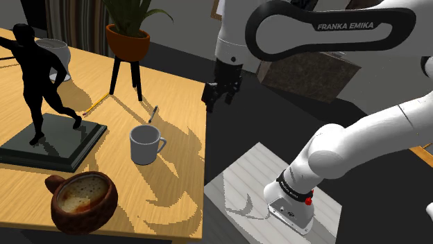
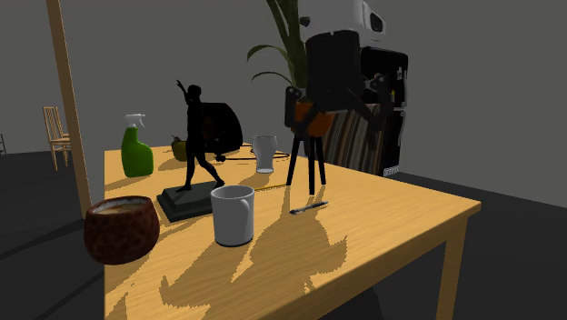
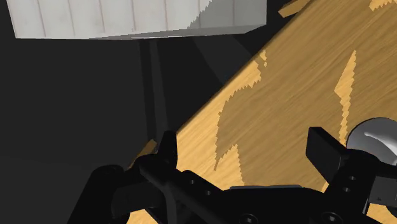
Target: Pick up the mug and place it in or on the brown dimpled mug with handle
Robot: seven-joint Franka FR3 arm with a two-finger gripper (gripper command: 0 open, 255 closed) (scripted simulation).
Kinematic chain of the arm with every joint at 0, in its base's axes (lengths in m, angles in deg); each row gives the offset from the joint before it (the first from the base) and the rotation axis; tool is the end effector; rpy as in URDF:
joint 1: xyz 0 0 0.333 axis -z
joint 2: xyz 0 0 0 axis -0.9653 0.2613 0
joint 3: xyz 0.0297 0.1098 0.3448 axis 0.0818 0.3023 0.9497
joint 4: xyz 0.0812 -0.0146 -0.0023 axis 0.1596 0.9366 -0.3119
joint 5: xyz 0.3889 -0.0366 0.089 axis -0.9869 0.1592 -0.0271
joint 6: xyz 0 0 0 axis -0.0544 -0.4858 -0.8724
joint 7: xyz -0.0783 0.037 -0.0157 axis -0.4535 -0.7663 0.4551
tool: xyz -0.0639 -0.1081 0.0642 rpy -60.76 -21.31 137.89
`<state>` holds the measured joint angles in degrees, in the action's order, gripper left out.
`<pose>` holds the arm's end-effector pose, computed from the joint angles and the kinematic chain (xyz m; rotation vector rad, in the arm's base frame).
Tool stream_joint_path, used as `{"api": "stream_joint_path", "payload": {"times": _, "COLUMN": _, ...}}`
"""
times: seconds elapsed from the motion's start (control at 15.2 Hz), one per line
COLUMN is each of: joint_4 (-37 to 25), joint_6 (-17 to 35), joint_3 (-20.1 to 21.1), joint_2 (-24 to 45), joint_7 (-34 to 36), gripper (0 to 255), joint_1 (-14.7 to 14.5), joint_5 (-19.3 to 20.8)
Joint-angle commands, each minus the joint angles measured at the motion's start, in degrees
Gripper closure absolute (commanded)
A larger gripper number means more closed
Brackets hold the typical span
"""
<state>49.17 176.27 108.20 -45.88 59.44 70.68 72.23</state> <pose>0.3329 0.2030 0.4850 3.0346 -0.0306 -0.0852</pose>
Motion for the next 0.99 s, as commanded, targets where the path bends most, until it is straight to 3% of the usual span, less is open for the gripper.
{"api": "stream_joint_path", "payload": {"times": 0.0, "joint_4": -1.48, "joint_6": 2.2, "joint_3": 2.43, "joint_2": 3.31, "joint_7": 3.16, "gripper": 0, "joint_1": -0.18, "joint_5": -0.27}}
{"api": "stream_joint_path", "payload": {"times": 0.46, "joint_4": -9.38, "joint_6": 8.49, "joint_3": 10.16, "joint_2": 17.18, "joint_7": 14.76, "gripper": 0, "joint_1": -0.01, "joint_5": 3.32}}
{"api": "stream_joint_path", "payload": {"times": 0.92, "joint_4": -20.99, "joint_6": 11.48, "joint_3": 14.76, "joint_2": 34.09, "joint_7": 28.39, "gripper": 0, "joint_1": -2.46, "joint_5": 13.46}}
